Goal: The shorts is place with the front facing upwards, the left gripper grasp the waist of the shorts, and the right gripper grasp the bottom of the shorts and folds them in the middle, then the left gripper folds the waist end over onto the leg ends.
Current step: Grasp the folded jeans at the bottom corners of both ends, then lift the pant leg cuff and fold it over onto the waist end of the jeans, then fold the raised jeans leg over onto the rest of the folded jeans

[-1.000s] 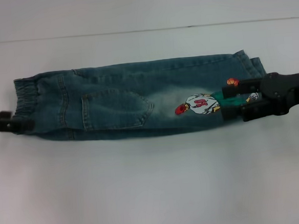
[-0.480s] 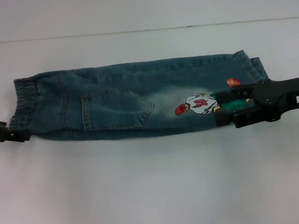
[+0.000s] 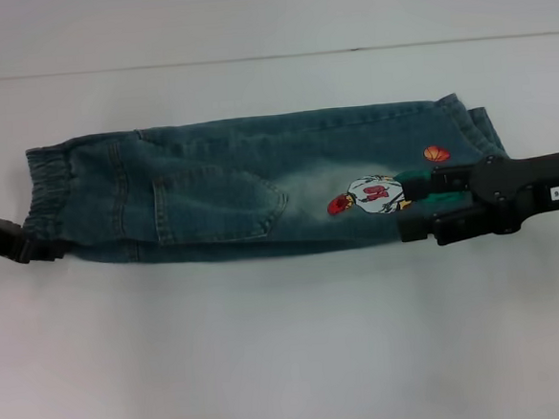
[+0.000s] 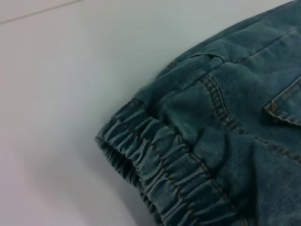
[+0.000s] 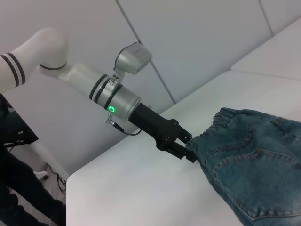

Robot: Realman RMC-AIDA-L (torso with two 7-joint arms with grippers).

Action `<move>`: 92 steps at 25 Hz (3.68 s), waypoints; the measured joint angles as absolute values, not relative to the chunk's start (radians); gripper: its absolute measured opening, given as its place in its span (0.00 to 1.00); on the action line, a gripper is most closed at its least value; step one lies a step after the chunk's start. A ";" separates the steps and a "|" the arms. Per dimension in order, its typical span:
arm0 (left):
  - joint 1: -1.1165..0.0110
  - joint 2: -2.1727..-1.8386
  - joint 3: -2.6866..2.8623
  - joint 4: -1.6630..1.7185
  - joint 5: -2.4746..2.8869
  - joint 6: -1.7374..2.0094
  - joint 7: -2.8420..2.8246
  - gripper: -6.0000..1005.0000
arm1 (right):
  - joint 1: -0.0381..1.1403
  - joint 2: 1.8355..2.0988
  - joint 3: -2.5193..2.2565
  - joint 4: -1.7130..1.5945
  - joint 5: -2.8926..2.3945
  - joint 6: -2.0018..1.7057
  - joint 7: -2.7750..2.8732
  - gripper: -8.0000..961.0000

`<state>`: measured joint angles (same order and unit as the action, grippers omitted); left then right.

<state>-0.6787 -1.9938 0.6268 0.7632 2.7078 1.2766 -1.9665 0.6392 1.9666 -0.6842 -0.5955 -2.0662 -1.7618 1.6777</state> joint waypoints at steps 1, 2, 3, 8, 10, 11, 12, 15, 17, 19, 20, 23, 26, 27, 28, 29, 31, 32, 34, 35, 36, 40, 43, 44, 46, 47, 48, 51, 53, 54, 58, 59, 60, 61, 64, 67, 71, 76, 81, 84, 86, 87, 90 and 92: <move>-0.679 -1.994 0.627 0.765 2.708 1.278 -1.966 0.65 | 0.639 1.967 -0.684 -0.595 -2.066 -1.762 1.677 0.93; -0.679 -1.994 0.627 0.766 2.708 1.279 -1.966 0.62 | 0.638 1.967 -0.684 -0.595 -2.066 -1.762 1.677 0.93; -0.679 -1.994 0.627 0.766 2.709 1.281 -1.965 0.57 | 0.638 1.968 -0.685 -0.595 -2.066 -1.762 1.677 0.93; -0.679 -1.993 0.629 0.769 2.709 1.289 -1.961 0.34 | 0.638 1.968 -0.691 -0.593 -2.066 -1.753 1.675 0.93; -0.680 -1.993 0.629 0.774 2.709 1.299 -1.959 0.26 | 0.638 1.969 -0.696 -0.593 -2.066 -1.750 1.675 0.93; -0.680 -1.992 0.629 0.780 2.707 1.309 -1.959 0.23 | 0.638 1.970 -0.699 -0.593 -2.066 -1.747 1.675 0.92; -0.681 -1.992 0.629 0.790 2.705 1.323 -1.958 0.19 | 0.638 1.971 -0.702 -0.593 -2.066 -1.744 1.675 0.92; -0.681 -1.992 0.625 0.836 2.687 1.384 -1.955 0.13 | 0.638 1.975 -0.715 -0.593 -2.066 -1.733 1.669 0.92; -0.681 -1.992 0.623 0.868 2.668 1.425 -1.954 0.11 | 0.638 1.979 -0.723 -0.593 -2.066 -1.725 1.657 0.92; -0.681 -1.991 0.622 0.898 2.639 1.472 -1.954 0.09 | 0.638 1.986 -0.733 -0.593 -2.067 -1.708 1.637 0.92; -0.681 -1.988 0.622 0.911 2.624 1.493 -1.953 0.08 | 0.638 1.990 -0.736 -0.592 -2.068 -1.694 1.629 0.92; -0.682 -1.979 0.621 0.940 2.591 1.538 -1.951 0.07 | 0.637 2.006 -0.723 -0.584 -2.061 -1.637 1.608 0.86; -0.694 -1.968 0.621 0.955 2.569 1.573 -1.951 0.06 | 0.630 2.032 -0.676 -0.573 -2.014 -1.546 1.566 0.72; -0.700 -1.965 0.621 0.960 2.562 1.585 -1.951 0.06 | 0.625 2.045 -0.656 -0.561 -1.984 -1.503 1.538 0.67; -0.705 -1.961 0.620 0.968 2.555 1.597 -1.951 0.06 | 0.622 2.058 -0.639 -0.544 -1.949 -1.458 1.504 0.59; -0.710 -1.959 0.620 0.975 2.548 1.605 -1.952 0.06 | 0.619 2.069 -0.629 -0.526 -1.912 -1.411 1.469 0.52; -0.718 -1.956 0.619 0.990 2.525 1.623 -1.955 0.05 | 0.619 2.087 -0.616 -0.456 -1.824 -1.309 1.362 0.40; -0.726 -1.954 0.619 0.999 2.507 1.634 -1.956 0.05 | 0.624 2.091 -0.615 -0.408 -1.774 -1.258 1.294 0.34; -0.737 -1.949 0.619 1.009 2.474 1.648 -1.959 0.05 | 0.642 2.094 -0.617 -0.309 -1.689 -1.182 1.171 0.24; -0.745 -1.946 0.619 1.012 2.451 1.655 -1.962 0.05 | 0.658 2.096 -0.618 -0.250 -1.639 -1.144 1.097 0.19; -0.752 -1.944 0.618 1.013 2.441 1.658 -1.964 0.05 | 0.674 2.098 -0.616 -0.196 -1.595 -1.113 1.028 0.16; -0.791 -1.942 0.618 1.015 2.404 1.676 -1.972 0.05 | 0.730 2.107 -0.611 -0.028 -1.456 -1.037 0.823 0.04; -0.818 -1.942 0.622 1.015 2.394 1.685 -1.972 0.05 | 0.777 2.111 -0.599 0.074 -1.402 -1.000 0.697 0.01; -0.828 -1.942 0.625 1.015 2.392 1.687 -1.972 0.05 | 0.795 2.113 -0.589 0.105 -1.399 -0.983 0.665 0.01; -0.841 -1.943 0.627 1.015 2.390 1.689 -1.972 0.05 | 0.828 2.118 -0.568 0.158 -1.400 -0.953 0.613 0.01; -0.852 -1.945 0.627 1.015 2.390 1.691 -1.972 0.05 | 0.846 2.119 -0.551 0.190 -1.401 -0.936 0.579 0.01; -0.857 -1.945 0.628 1.015 2.390 1.692 -1.972 0.05 | 0.864 2.120 -0.531 0.224 -1.402 -0.917 0.544 0.01; -0.880 -1.950 0.629 1.014 2.387 1.705 -1.973 0.05 | 0.918 2.121 -0.451 0.323 -1.416 -0.846 0.440 0.01; -0.894 -1.952 0.629 1.015 2.377 1.718 -1.973 0.05 | 0.946 2.121 -0.368 0.370 -1.482 -0.789 0.390 0.01; -0.898 -1.953 0.629 1.015 2.372 1.722 -1.973 0.05 | 0.955 2.121 -0.327 0.389 -1.526 -0.767 0.373 0.01; -0.907 -1.953 0.629 1.015 2.350 1.732 -1.973 0.05 | 0.962 2.121 -0.116 0.450 -1.793 -0.691 0.343 0.01; -0.909 -1.953 0.629 1.016 2.349 1.733 -1.973 0.05 | 0.962 2.121 -0.069 0.467 -1.858 -0.668 0.342 0.01; -0.911 -1.954 0.629 1.016 2.349 1.734 -1.973 0.05 | 0.964 2.121 -0.041 0.477 -1.898 -0.651 0.342 0.01; -0.912 -1.955 0.629 1.016 2.349 1.735 -1.973 0.05 | 0.966 2.121 -0.015 0.488 -1.939 -0.633 0.343 0.01; -0.914 -1.959 0.629 1.016 2.348 1.737 -1.973 0.05 | 0.978 2.121 0.041 0.521 -2.046 -0.588 0.347 0.01; -0.915 -1.962 0.629 1.016 2.344 1.738 -1.973 0.05 | 1.000 2.121 0.066 0.545 -2.091 -0.556 0.350 0.01; -0.913 -1.964 0.629 1.015 2.341 1.738 -1.971 0.05 | 1.017 2.122 0.074 0.550 -2.102 -0.519 0.363 0.01; -0.896 -1.976 0.629 1.009 2.341 1.732 -1.962 0.05 | 0.957 2.110 0.076 0.520 -2.103 -0.529 0.397 0.01; -0.876 -2.004 0.632 1.009 2.339 1.731 -1.949 0.05 | 0.801 2.100 0.161 0.387 -2.100 -0.655 0.403 0.01; -0.866 -2.022 0.636 1.008 2.337 1.730 -1.936 0.05 | 0.733 2.091 0.240 0.299 -2.098 -0.736 0.424 0.01; -0.863 -2.042 0.643 1.007 2.335 1.728 -1.927 0.05 | 0.705 2.088 0.292 0.235 -2.098 -0.804 0.469 0.01; -0.863 -2.056 0.644 1.007 2.334 1.727 -1.920 0.05 | 0.693 2.088 0.316 0.203 -2.098 -0.838 0.495 0.01; -0.861 -2.102 0.647 1.013 2.330 1.722 -1.891 0.06 | 0.675 2.088 0.403 0.118 -2.095 -0.935 0.541 0.01; -0.859 -2.130 0.652 1.012 2.323 1.703 -1.872 0.07 | 0.671 2.086 0.469 0.066 -2.093 -0.994 0.565 0.01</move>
<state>-0.8594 -2.1299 0.6522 1.0122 2.3232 1.7030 -1.8719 0.6708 2.0864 0.4690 0.0659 -2.0926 -0.9944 0.5648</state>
